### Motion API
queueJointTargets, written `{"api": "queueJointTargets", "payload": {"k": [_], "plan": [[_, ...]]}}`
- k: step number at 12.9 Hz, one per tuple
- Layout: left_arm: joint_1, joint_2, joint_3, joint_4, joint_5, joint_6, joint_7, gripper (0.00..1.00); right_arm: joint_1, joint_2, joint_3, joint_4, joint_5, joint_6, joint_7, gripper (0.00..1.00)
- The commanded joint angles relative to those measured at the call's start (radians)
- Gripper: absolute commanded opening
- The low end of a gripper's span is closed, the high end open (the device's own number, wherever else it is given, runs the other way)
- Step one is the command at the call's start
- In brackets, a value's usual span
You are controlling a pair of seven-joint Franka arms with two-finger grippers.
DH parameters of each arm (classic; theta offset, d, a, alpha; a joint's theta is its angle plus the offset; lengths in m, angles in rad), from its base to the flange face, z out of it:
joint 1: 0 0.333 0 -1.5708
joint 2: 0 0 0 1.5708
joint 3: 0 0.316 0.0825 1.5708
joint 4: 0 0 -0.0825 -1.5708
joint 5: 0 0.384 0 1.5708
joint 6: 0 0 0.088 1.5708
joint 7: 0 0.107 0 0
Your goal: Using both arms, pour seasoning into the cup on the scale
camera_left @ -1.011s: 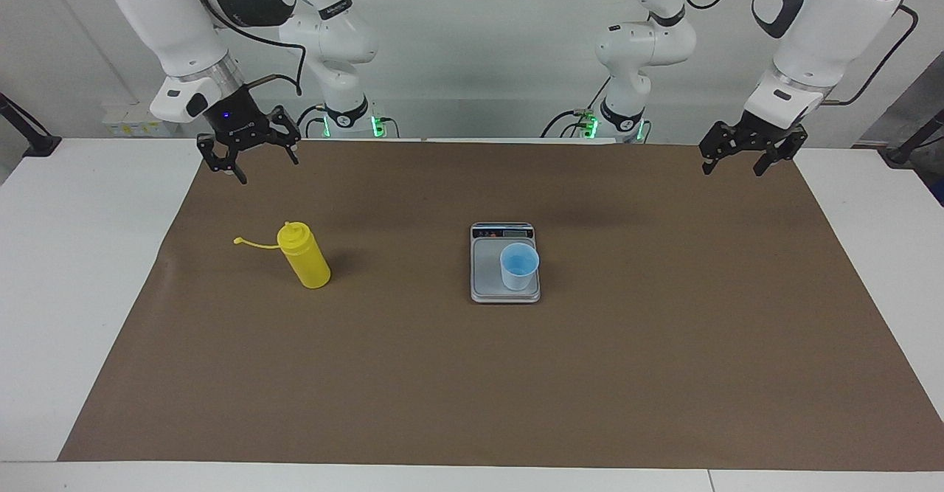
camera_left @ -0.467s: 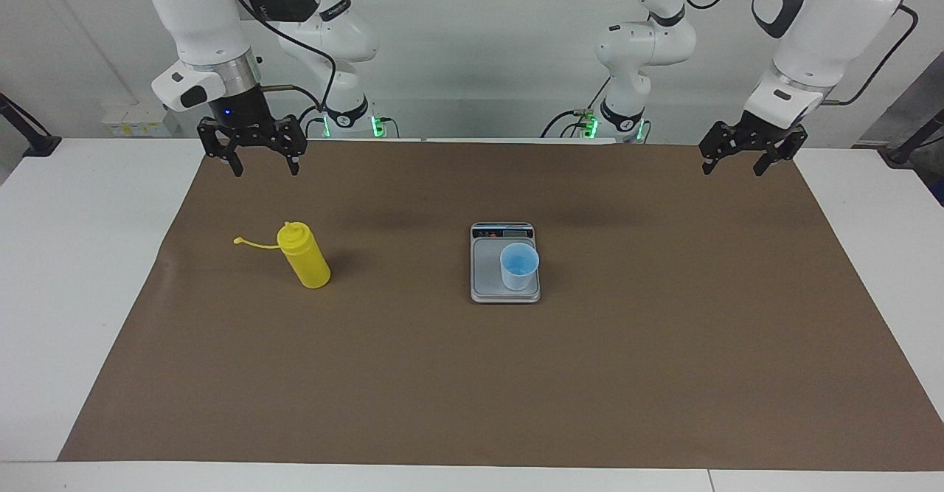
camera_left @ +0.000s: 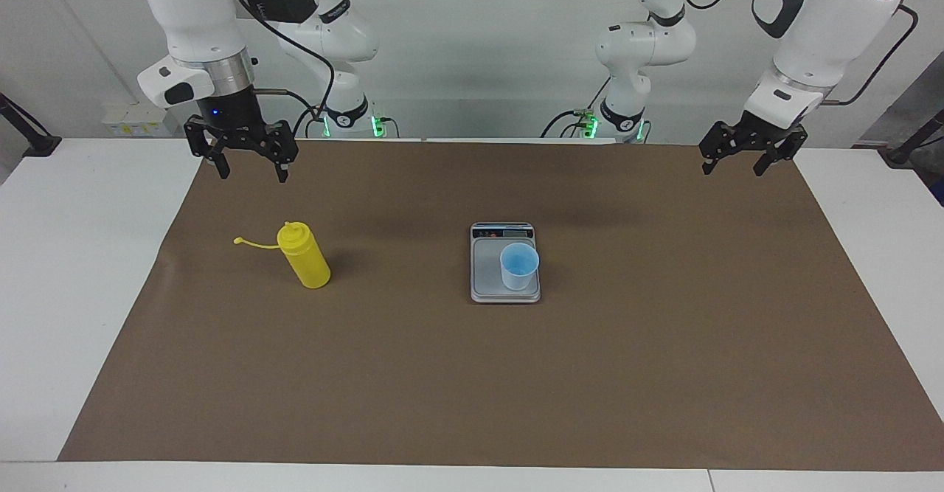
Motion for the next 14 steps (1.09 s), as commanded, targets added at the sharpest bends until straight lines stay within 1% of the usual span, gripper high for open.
{"api": "queueJointTargets", "payload": {"k": [1,2,3,7,10,14], "plan": [[0.01,-0.012,-0.005,-0.007,0.002,-0.006,-0.006,1.0,-0.009,0.071,0.012,0.14,-0.029,-0.112,0.028,1.0],[0.01,-0.012,-0.005,-0.007,0.002,-0.006,-0.006,1.0,-0.009,0.083,0.011,0.168,-0.021,-0.144,0.03,1.0],[0.01,-0.012,-0.004,-0.007,0.002,-0.006,-0.006,1.0,-0.009,0.085,0.011,0.171,-0.02,-0.159,0.031,1.0],[0.01,-0.012,-0.004,-0.007,0.002,-0.006,-0.006,1.0,-0.006,0.054,0.018,0.131,-0.01,-0.238,0.088,1.0],[0.01,-0.012,-0.005,-0.007,0.002,-0.006,-0.006,1.0,-0.018,0.052,0.017,0.13,0.02,-0.236,0.081,1.0],[0.01,-0.012,-0.005,-0.007,0.002,-0.006,-0.006,1.0,-0.016,0.052,0.017,0.127,0.02,-0.226,0.085,1.0]]}}
